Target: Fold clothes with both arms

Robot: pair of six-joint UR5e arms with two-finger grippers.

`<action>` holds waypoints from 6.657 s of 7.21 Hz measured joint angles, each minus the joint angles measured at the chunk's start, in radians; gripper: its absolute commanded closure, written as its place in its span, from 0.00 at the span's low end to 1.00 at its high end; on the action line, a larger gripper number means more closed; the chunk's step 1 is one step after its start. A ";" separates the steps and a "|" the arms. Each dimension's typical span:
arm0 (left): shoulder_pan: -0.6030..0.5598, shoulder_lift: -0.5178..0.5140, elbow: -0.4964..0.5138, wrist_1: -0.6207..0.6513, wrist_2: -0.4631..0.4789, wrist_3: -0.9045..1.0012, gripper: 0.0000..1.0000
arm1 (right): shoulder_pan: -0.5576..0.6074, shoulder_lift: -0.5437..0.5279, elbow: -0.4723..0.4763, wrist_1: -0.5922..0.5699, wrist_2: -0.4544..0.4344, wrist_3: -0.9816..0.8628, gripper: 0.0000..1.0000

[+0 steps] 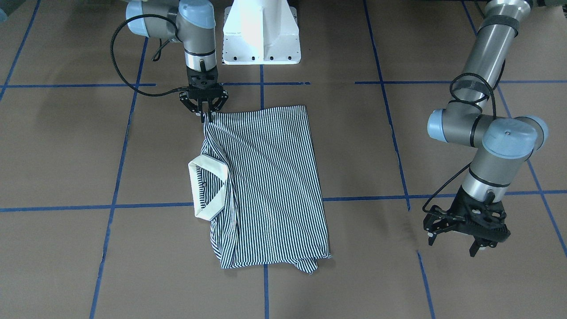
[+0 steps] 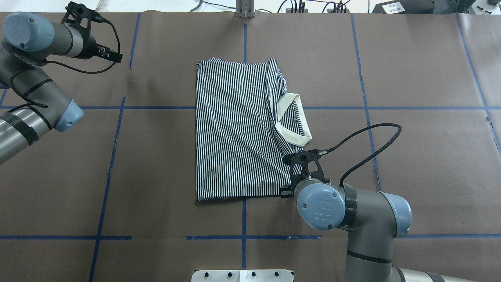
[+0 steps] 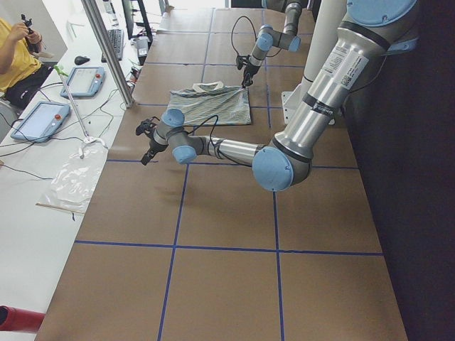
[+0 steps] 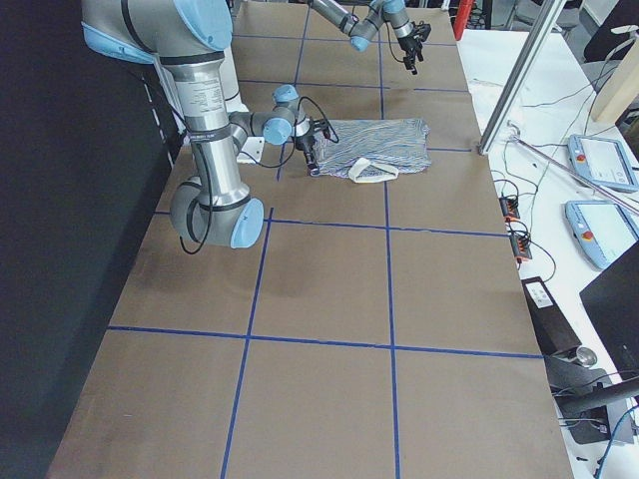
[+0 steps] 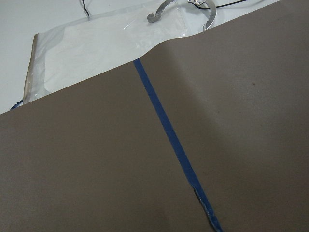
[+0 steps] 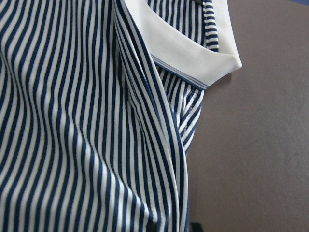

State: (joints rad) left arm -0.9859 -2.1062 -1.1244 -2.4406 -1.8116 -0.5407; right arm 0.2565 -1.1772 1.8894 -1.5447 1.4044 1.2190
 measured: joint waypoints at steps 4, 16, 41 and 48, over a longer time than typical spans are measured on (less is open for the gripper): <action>0.004 0.000 0.000 0.000 0.000 -0.006 0.00 | 0.146 0.133 -0.104 -0.004 0.088 -0.058 0.00; 0.018 0.001 0.002 0.002 0.000 -0.042 0.00 | 0.342 0.289 -0.444 -0.029 0.237 -0.290 0.00; 0.018 0.001 -0.018 0.002 -0.007 -0.042 0.00 | 0.519 0.383 -0.588 -0.083 0.321 -0.492 0.00; 0.192 0.169 -0.513 0.040 -0.124 -0.533 0.00 | 0.545 -0.170 -0.112 0.676 0.533 0.117 0.00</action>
State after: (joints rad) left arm -0.7936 -1.9371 -1.6372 -2.4004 -1.9354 -1.0741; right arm 0.8019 -1.3474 1.7773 -0.8689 1.9376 1.3356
